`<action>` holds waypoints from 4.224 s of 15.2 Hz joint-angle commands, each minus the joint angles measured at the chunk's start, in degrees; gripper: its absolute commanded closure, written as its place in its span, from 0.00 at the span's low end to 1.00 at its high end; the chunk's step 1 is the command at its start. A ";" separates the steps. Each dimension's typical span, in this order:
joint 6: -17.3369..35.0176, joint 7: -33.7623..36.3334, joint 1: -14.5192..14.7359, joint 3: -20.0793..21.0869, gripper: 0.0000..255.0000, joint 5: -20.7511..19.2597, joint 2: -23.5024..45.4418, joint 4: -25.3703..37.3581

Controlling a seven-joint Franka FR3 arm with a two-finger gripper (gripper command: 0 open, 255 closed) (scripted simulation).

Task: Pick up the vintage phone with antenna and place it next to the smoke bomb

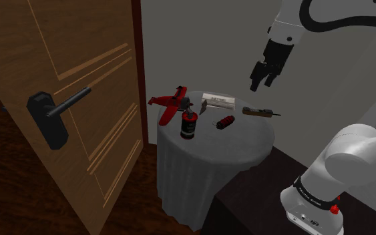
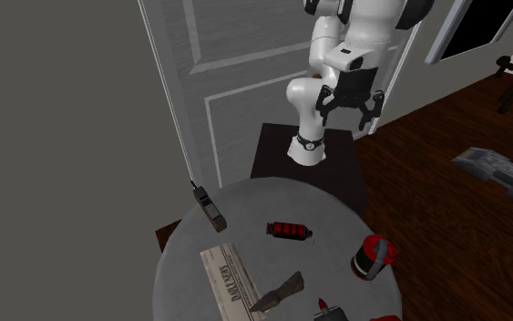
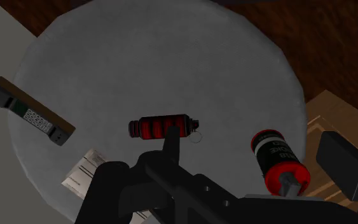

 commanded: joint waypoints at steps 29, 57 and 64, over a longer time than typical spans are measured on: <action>33.48 -67.03 1.62 -42.42 0.00 -16.03 29.92 -4.13; 44.65 -108.11 -3.25 -41.85 1.00 15.97 66.89 13.07; 44.64 -108.11 -3.25 -41.85 1.00 15.97 66.89 13.08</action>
